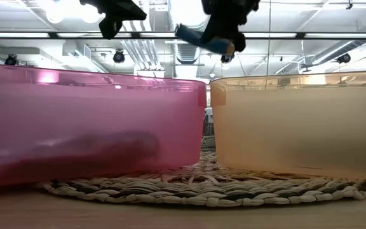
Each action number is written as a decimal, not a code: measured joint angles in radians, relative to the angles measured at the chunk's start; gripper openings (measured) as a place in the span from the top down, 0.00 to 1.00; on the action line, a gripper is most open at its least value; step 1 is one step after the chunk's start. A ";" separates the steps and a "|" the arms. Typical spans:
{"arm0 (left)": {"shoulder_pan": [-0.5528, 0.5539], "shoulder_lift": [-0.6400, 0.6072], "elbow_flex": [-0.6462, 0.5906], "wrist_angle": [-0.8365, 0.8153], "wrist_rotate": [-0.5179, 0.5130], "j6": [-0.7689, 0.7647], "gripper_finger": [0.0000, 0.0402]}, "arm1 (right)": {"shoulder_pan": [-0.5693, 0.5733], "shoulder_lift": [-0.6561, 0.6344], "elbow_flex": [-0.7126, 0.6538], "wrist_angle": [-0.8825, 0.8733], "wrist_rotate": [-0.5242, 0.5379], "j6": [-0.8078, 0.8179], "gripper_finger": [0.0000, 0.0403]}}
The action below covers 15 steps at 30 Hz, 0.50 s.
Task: Pick and place Granola Bars by type
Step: Put the orange granola bar into the transparent bin
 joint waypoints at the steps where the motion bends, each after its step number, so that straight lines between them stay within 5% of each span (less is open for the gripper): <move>1: 0.000 0.000 0.000 0.000 0.000 0.000 1.00 | 0.000 0.015 0.000 -0.003 -0.002 -0.013 0.88; 15: 0.000 -0.001 0.000 -0.001 0.000 0.000 1.00 | 0.000 0.157 -0.002 -0.017 -0.008 -0.108 0.87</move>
